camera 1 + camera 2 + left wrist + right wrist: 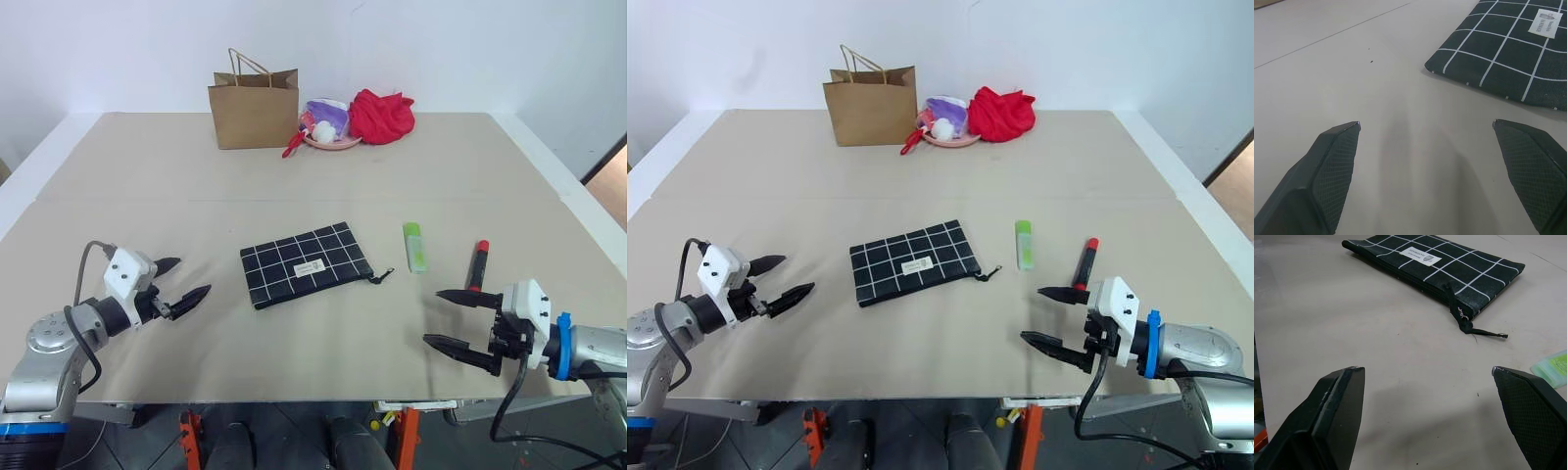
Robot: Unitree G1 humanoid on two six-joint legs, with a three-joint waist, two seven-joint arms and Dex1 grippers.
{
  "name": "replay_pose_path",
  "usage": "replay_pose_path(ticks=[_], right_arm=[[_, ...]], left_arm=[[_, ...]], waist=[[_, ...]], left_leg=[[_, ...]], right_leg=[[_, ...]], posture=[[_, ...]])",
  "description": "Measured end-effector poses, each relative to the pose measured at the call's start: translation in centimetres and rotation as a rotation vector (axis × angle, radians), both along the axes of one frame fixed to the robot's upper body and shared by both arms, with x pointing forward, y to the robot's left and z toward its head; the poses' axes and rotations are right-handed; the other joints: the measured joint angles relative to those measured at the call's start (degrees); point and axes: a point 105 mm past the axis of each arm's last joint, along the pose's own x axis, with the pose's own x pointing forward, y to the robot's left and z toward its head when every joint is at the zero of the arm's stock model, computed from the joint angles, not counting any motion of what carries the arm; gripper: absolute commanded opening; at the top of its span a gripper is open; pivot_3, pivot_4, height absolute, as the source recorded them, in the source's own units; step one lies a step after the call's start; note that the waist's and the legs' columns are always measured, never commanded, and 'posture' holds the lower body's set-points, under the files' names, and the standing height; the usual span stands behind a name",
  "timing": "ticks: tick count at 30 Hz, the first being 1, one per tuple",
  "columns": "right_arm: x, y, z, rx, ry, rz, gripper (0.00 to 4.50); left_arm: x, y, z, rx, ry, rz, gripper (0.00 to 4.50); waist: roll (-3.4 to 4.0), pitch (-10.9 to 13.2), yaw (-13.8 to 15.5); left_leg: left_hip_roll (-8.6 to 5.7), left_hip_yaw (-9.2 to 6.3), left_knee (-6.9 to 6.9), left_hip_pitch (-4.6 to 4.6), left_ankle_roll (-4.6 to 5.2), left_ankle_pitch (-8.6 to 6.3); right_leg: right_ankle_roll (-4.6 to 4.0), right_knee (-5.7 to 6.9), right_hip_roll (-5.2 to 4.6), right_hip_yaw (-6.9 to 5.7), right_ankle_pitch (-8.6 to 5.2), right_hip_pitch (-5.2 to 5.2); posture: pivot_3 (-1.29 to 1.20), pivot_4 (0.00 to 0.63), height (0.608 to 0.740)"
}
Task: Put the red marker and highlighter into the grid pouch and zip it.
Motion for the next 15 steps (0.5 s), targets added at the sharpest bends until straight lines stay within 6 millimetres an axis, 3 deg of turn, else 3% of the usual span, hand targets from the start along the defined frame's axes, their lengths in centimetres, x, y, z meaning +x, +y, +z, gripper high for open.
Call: replay_pose_path(ticks=[15], right_arm=[[0.26,0.19,0.08,0.012,0.000,-0.024,4.48]], left_arm=[[-0.09,-0.14,0.05,-0.001,-0.002,-0.016,4.48]], waist=[[0.00,0.0,0.0]], left_leg=[[0.00,0.00,0.00,0.00,0.00,0.00]], right_leg=[[0.00,0.00,0.00,0.00,0.00,0.00]], posture=[[0.00,0.150,0.740]])
